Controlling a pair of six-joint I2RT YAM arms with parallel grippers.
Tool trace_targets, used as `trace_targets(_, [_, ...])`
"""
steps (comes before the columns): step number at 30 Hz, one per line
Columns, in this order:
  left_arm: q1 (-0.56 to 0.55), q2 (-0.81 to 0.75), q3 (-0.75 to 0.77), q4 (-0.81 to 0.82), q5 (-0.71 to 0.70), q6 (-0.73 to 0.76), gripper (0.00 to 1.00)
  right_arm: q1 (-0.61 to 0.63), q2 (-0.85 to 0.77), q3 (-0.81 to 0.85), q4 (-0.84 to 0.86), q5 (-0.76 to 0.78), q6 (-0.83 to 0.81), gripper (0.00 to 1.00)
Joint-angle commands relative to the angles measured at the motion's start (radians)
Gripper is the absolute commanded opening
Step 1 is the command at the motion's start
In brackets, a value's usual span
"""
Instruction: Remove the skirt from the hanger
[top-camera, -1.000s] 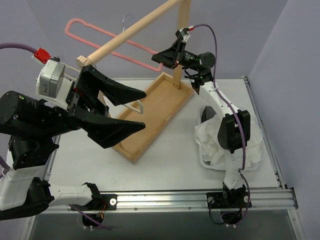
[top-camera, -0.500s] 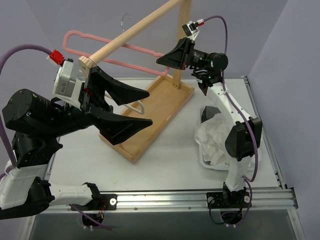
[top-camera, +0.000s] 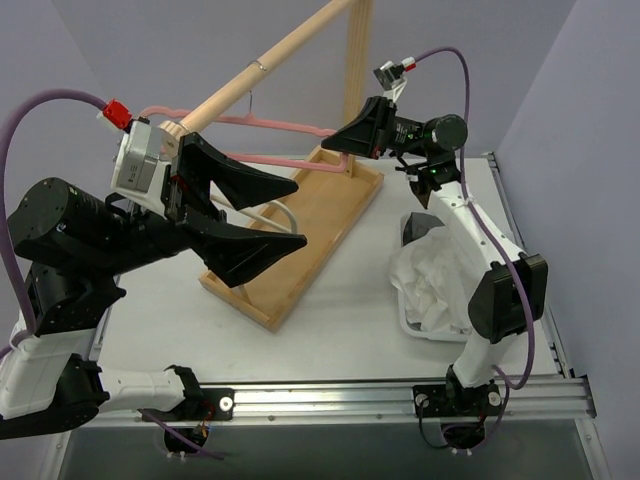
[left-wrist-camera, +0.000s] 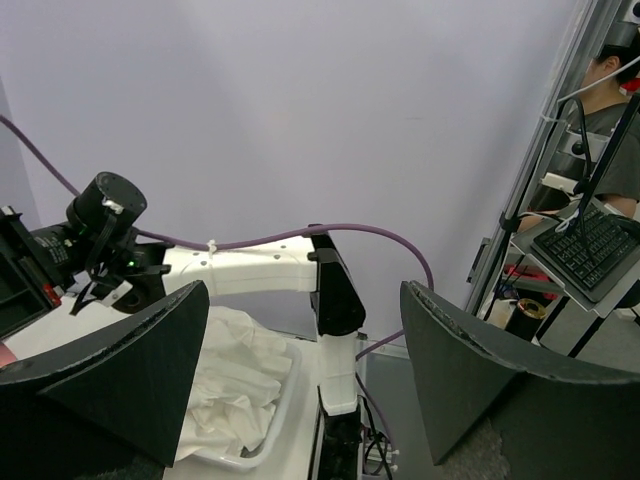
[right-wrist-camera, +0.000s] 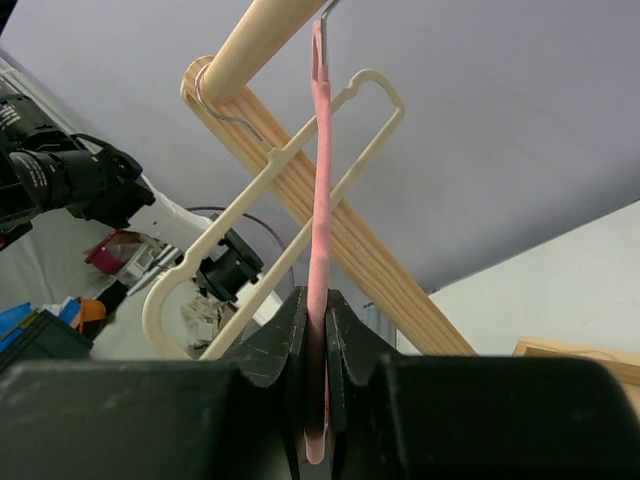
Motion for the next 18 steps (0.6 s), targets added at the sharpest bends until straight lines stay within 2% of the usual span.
trace_targets(1, [0.001, -0.005, 0.011, -0.001, -0.022, 0.014, 0.86, -0.008, -0.094, -0.031, -0.025, -0.009, -0.125, 0.0])
trace_targets(4, [0.002, -0.004, 0.013, -0.009, -0.039, 0.01, 0.86, -0.006, -0.117, -0.07, -0.086, -0.004, -0.188, 0.0])
trace_targets(5, [0.002, -0.004, 0.014, -0.014, -0.045, 0.008, 0.86, -0.006, -0.124, -0.078, -0.156, 0.001, -0.216, 0.0])
trace_targets(7, [0.002, 0.007, 0.023, -0.037, -0.063, 0.007, 0.86, -0.003, -0.143, -0.084, -0.271, 0.022, -0.356, 0.0])
trace_targets(9, [0.004, 0.013, 0.025, -0.07, -0.089, 0.008, 0.86, 0.002, -0.155, -0.06, -0.565, 0.059, -0.513, 0.0])
trace_targets(10, [0.004, 0.015, 0.025, -0.081, -0.121, 0.01, 0.86, 0.009, -0.155, -0.011, -0.679, 0.086, -0.697, 0.0])
trace_targets(11, [0.004, 0.016, 0.022, -0.101, -0.14, 0.01, 0.86, 0.017, -0.148, 0.017, -0.895, 0.153, -0.786, 0.0])
trace_targets(12, [0.004, 0.021, 0.022, -0.112, -0.158, 0.008, 0.86, 0.023, -0.143, 0.04, -0.977, 0.189, -0.855, 0.0])
trace_targets(13, [0.005, 0.022, 0.022, -0.12, -0.186, 0.005, 0.86, 0.028, -0.14, 0.06, -1.026, 0.215, -0.928, 0.01])
trace_targets(18, [0.007, 0.027, 0.01, -0.147, -0.238, 0.004, 0.86, 0.034, -0.149, 0.051, -1.121, 0.323, -0.987, 0.18])
